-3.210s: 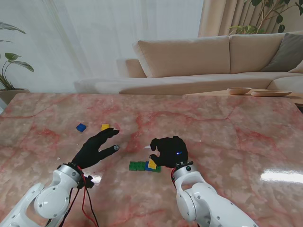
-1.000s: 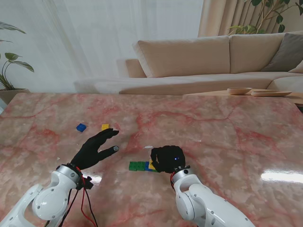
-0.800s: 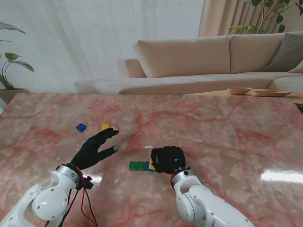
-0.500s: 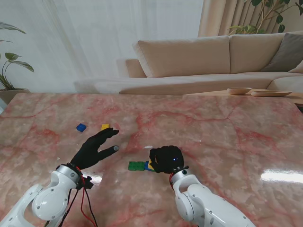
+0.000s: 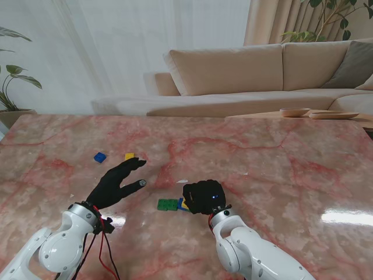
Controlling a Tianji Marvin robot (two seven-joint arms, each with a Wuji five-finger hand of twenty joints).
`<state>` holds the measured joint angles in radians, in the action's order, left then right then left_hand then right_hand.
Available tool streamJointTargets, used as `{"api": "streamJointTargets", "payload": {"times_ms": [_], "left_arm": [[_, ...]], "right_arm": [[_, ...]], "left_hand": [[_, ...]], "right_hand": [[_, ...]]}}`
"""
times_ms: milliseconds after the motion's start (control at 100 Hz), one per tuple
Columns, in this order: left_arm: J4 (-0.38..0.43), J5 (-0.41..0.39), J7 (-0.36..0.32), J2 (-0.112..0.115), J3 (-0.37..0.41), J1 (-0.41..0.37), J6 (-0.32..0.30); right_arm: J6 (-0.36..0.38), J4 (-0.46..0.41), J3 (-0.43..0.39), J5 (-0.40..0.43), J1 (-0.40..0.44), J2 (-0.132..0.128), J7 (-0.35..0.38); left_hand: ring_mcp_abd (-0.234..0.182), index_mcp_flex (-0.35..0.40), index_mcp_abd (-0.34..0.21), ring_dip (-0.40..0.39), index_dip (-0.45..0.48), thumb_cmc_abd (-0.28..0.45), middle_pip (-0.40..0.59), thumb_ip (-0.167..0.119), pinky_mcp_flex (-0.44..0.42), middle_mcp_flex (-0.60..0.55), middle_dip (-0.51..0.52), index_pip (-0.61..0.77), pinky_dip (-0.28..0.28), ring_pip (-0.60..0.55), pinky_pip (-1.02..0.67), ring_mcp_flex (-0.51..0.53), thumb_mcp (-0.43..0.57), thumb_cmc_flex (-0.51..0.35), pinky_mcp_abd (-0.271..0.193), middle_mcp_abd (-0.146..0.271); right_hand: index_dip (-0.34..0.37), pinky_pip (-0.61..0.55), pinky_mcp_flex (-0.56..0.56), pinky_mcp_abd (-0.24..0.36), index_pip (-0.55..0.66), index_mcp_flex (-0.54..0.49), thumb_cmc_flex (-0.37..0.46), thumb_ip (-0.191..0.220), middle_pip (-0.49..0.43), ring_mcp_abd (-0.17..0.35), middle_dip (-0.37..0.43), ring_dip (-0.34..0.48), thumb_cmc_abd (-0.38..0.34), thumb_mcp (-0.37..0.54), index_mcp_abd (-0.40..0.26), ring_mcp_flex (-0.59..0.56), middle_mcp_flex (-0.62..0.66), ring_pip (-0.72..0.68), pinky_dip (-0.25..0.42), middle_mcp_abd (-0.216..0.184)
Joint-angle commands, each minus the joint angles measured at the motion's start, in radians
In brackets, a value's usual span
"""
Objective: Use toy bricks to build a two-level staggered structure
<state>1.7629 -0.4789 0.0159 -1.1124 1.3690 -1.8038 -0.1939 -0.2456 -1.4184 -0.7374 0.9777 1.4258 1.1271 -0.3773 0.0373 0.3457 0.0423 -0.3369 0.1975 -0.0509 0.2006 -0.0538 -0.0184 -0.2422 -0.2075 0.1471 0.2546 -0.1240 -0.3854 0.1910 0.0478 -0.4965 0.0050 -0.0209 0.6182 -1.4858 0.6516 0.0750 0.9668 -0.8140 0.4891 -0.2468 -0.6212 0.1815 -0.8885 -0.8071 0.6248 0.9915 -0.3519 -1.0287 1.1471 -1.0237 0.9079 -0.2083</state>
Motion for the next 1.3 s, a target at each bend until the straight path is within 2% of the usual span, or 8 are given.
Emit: {"api": "streamJointTargets", "payload": {"times_ms": [0,460,840,940,980,1050,1170,1290], "left_arm": [[0.004,-0.003,0.003,0.000,-0.004,-0.003,0.003],[0.006,-0.003,-0.001,0.001,-0.011,0.004,0.007],[0.003,-0.003,0.001,0.000,-0.014,0.009,0.007],[0.001,-0.003,0.003,0.000,-0.015,0.010,0.006],[0.001,-0.003,0.003,0.000,-0.015,0.009,0.006],[0.002,-0.002,0.003,0.000,-0.014,0.008,0.007],[0.001,0.000,0.002,0.000,-0.014,0.008,0.008],[0.000,0.000,0.000,0.000,-0.013,0.009,0.007]], "right_arm": [[0.004,0.050,0.007,-0.003,0.028,-0.007,0.008],[0.010,0.040,-0.017,0.021,0.025,0.001,-0.069],[0.018,0.009,-0.048,0.011,0.051,0.015,-0.136],[0.025,-0.020,-0.073,0.010,0.073,0.016,-0.145],[0.031,-0.034,-0.087,0.007,0.085,0.016,-0.140],[0.049,-0.062,-0.115,0.001,0.105,0.009,-0.104],[0.100,-0.094,-0.166,-0.006,0.129,-0.006,-0.017],[0.142,-0.131,-0.211,-0.014,0.150,-0.020,0.069]], "left_hand": [[-0.027,0.025,-0.024,0.007,0.009,0.024,-0.016,0.012,-0.004,0.004,0.002,-0.010,0.005,0.028,0.028,-0.018,-0.015,-0.004,-0.012,0.001],[-0.030,0.021,-0.022,0.008,0.007,0.024,-0.015,0.013,-0.004,0.004,0.002,-0.011,0.005,0.028,0.025,-0.017,-0.013,-0.005,-0.013,0.004],[-0.028,0.019,-0.021,0.008,0.006,0.024,-0.015,0.013,-0.005,0.004,0.002,-0.012,0.005,0.028,0.023,-0.017,-0.013,-0.005,-0.013,0.004],[-0.028,0.020,-0.021,0.007,0.006,0.024,-0.015,0.013,-0.005,0.005,0.002,-0.012,0.005,0.027,0.022,-0.017,-0.012,-0.005,-0.012,0.004],[-0.028,0.020,-0.021,0.008,0.006,0.024,-0.015,0.012,-0.005,0.004,0.002,-0.012,0.005,0.028,0.022,-0.018,-0.012,-0.005,-0.012,0.004],[-0.028,0.021,-0.020,0.007,0.006,0.023,-0.014,0.012,-0.005,0.003,0.002,-0.011,0.005,0.027,0.022,-0.017,-0.012,-0.005,-0.011,0.003],[-0.029,0.020,-0.020,0.007,0.006,0.024,-0.015,0.012,-0.006,0.005,0.002,-0.012,0.004,0.027,0.023,-0.018,-0.012,-0.004,-0.012,0.003],[-0.030,0.021,-0.019,0.008,0.006,0.024,-0.015,0.012,-0.005,0.005,0.002,-0.012,0.003,0.028,0.024,-0.018,-0.012,-0.004,-0.013,0.002]], "right_hand": [[-0.057,-0.021,-0.017,0.023,-0.079,-0.020,0.042,-0.027,0.013,0.029,-0.017,-0.023,0.046,-0.015,-0.006,0.019,-0.005,-0.001,0.026,-0.017],[-0.066,0.048,-0.083,0.040,-0.125,0.095,-0.008,-0.023,0.050,0.033,0.007,0.001,0.011,-0.027,0.030,0.110,-0.121,0.072,0.018,-0.009],[-0.062,0.066,-0.099,0.048,-0.152,0.117,-0.051,-0.015,0.042,0.036,0.036,0.006,-0.030,-0.055,0.054,0.137,-0.165,0.088,0.023,-0.008],[-0.022,0.086,-0.113,0.050,-0.210,0.117,-0.077,0.007,0.027,0.034,0.087,0.011,-0.054,-0.071,0.074,0.157,-0.194,0.100,0.029,-0.006],[0.019,0.111,-0.136,0.047,-0.274,0.119,-0.107,0.027,0.016,0.030,0.148,0.015,-0.082,-0.083,0.098,0.182,-0.226,0.115,0.027,-0.001],[0.086,0.178,-0.202,0.041,-0.425,0.152,-0.167,0.130,0.052,0.019,0.175,0.029,-0.129,-0.133,0.160,0.259,-0.315,0.166,0.023,0.013],[0.076,0.274,-0.319,0.037,-0.584,0.294,-0.203,0.159,0.149,0.004,0.245,0.051,-0.137,-0.313,0.242,0.424,-0.517,0.239,0.039,0.049],[0.043,0.344,-0.395,0.033,-0.678,0.380,-0.242,0.177,0.185,-0.005,0.275,0.063,-0.092,-0.363,0.302,0.538,-0.651,0.272,0.046,0.077]]}}
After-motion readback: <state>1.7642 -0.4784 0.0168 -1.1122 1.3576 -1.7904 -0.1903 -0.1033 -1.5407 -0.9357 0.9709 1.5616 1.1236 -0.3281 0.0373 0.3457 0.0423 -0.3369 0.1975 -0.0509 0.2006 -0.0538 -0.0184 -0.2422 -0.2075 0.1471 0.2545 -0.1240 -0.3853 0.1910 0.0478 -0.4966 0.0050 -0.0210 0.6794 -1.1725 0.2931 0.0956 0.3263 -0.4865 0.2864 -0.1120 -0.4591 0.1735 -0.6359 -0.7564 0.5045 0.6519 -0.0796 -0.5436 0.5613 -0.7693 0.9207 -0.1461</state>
